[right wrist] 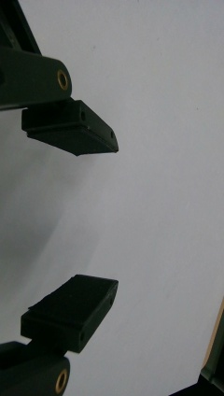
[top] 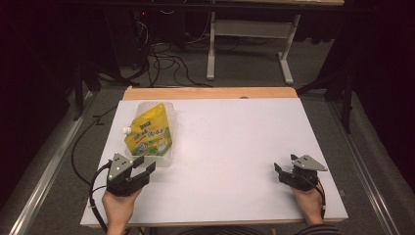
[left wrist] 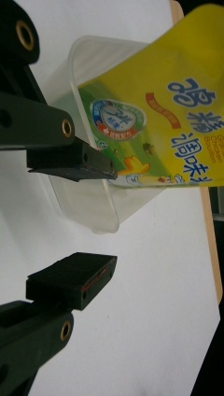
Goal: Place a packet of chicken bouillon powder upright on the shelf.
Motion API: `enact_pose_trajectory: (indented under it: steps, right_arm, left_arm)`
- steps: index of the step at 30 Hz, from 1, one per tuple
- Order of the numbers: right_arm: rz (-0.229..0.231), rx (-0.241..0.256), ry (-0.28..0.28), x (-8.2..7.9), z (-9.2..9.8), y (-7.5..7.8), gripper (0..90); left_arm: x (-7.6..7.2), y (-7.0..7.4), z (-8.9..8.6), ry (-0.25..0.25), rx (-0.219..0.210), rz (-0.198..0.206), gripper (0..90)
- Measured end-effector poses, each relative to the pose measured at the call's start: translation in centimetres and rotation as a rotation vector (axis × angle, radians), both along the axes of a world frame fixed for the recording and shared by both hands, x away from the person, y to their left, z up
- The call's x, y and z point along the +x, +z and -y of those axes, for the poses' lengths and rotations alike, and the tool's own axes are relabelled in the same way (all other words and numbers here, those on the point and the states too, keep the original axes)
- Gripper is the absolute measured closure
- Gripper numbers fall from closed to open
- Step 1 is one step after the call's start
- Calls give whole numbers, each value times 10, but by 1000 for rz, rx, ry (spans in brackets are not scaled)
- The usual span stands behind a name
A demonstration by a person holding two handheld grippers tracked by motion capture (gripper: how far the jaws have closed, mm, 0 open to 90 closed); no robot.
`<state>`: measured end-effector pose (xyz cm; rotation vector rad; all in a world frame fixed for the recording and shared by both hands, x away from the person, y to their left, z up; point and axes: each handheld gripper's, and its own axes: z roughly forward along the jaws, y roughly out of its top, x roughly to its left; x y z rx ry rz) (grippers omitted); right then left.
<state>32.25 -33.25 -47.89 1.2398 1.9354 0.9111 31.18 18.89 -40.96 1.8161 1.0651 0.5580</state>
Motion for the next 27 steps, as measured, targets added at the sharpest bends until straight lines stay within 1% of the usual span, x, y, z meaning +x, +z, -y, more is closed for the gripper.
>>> enact_pose_trajectory:
  steps: [5, 16, 27]
  right_arm:
    - [-1, 2, -1, 0, 0, 0, 295]
    - [0, 6, -2, 0, 0, 0, 295]
    - [2, 3, 0, 0, 0, 0, 295]
  left_arm:
    - [1, -1, 6, -16, -14, -2, 515]
    - [2, -1, 19, -46, -25, 3, 513]
    - [3, -3, 31, -76, -36, -2, 510]
